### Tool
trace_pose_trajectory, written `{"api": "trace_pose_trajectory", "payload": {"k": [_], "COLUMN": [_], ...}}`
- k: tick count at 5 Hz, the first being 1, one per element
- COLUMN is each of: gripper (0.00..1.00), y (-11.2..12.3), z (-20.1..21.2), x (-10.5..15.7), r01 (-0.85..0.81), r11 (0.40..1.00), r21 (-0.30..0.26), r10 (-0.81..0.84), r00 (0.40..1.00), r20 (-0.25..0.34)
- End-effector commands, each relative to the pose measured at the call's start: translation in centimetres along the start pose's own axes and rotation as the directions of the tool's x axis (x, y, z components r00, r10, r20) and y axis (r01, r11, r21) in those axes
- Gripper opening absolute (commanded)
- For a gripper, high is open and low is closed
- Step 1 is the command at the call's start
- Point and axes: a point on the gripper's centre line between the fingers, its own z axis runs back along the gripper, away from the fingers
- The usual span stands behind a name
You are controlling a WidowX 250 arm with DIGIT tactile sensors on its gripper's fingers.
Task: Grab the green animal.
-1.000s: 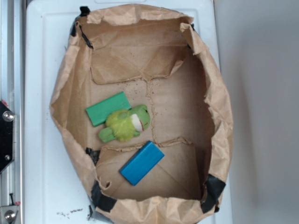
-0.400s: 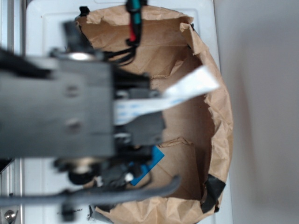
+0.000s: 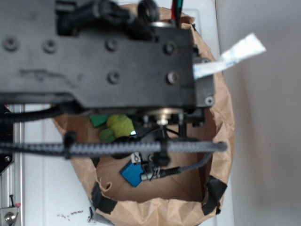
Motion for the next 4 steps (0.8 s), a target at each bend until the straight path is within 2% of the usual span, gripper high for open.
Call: {"api": "trace_pose_trajectory", "payload": {"k": [1,3,4], "gripper": [1.0,1.0,1.0], "y": [1.1,1.9,2.2], "z": [-2.0,-3.9,-5.2], "x": [-0.2,-1.5,-1.8], "r01": [-0.062,-0.042,-0.071], "r11": [0.998,0.999,0.992], "r21": [-0.016,-0.026,-0.1], "r10": [0.062,0.041,0.069], "r00": [0.998,0.999,0.997], "r20": [-0.01,-0.023,-0.019]}}
